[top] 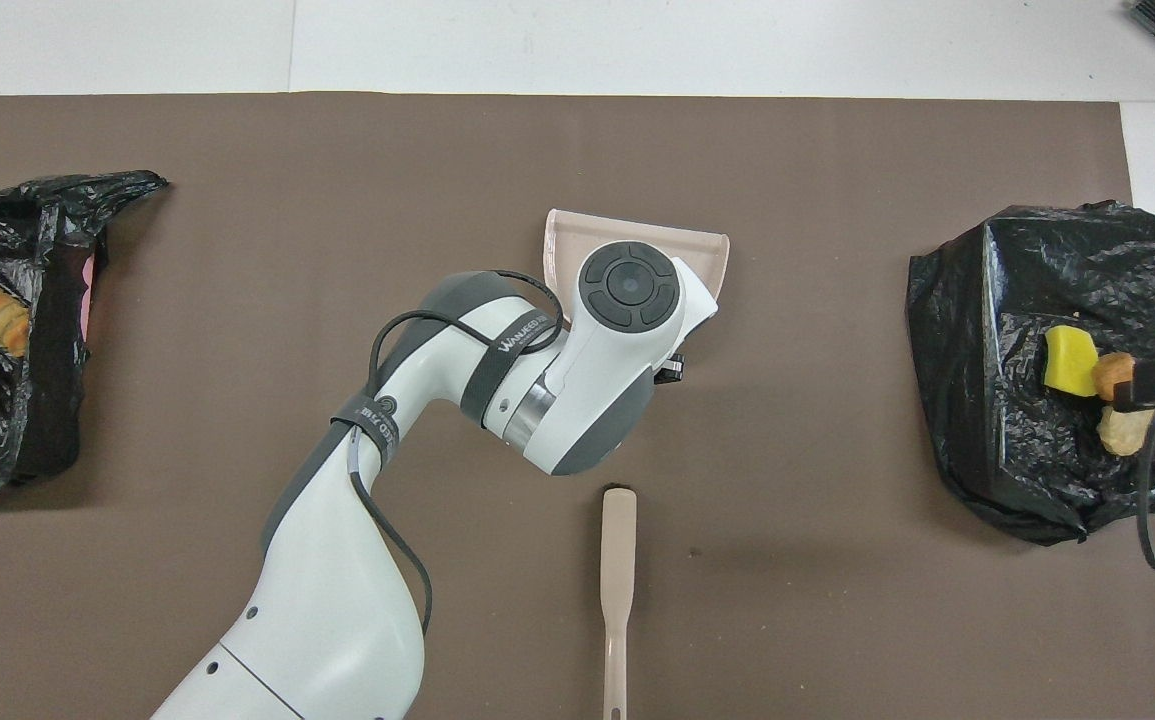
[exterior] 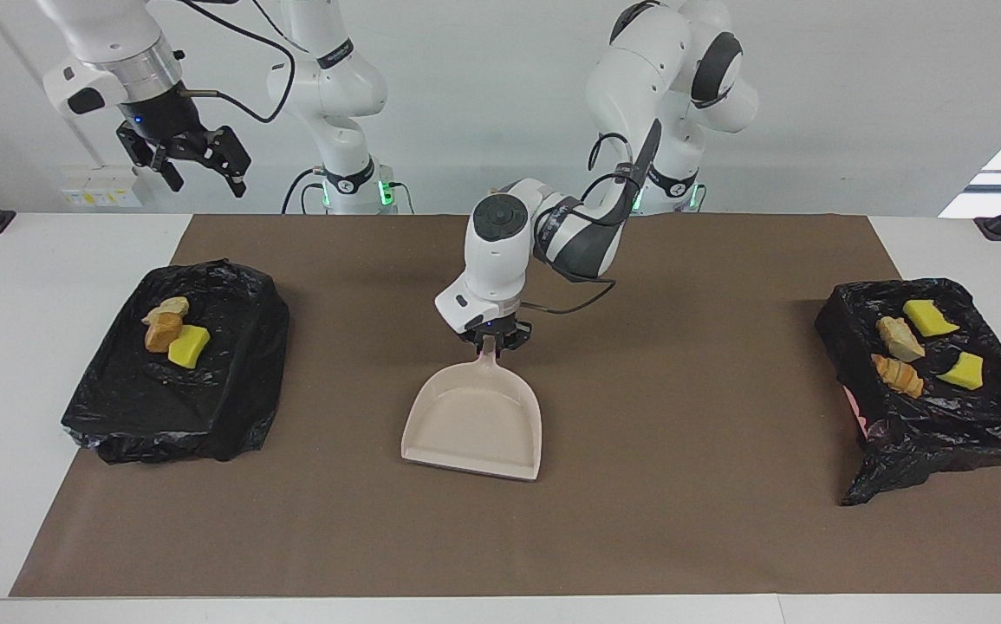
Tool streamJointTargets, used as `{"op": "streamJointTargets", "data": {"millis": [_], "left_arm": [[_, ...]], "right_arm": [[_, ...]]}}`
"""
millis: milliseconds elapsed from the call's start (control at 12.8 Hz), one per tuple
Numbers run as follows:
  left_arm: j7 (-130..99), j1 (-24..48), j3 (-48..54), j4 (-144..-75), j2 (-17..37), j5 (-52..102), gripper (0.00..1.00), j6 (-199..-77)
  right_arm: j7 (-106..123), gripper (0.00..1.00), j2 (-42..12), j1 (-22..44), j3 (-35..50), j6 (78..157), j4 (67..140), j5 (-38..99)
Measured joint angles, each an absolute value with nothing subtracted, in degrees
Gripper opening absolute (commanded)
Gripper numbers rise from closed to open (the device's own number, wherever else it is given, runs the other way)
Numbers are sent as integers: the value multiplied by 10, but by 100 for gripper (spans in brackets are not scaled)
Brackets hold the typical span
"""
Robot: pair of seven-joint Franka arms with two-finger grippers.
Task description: Sweep and dump trash in bin
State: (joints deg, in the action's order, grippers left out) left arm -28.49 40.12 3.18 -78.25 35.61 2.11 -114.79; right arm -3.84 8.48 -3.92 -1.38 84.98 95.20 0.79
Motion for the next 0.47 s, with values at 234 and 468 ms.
{"op": "streamJointTargets", "data": {"millis": [234, 468], "left_arm": [[-285, 401, 28, -782, 355, 21, 75, -1148], [-287, 399, 17, -781, 352, 21, 100, -1147]], "right_arm": [[-38, 100, 85, -33, -13, 850, 952, 8], [-38, 100, 85, -32, -13, 850, 953, 8]]}}
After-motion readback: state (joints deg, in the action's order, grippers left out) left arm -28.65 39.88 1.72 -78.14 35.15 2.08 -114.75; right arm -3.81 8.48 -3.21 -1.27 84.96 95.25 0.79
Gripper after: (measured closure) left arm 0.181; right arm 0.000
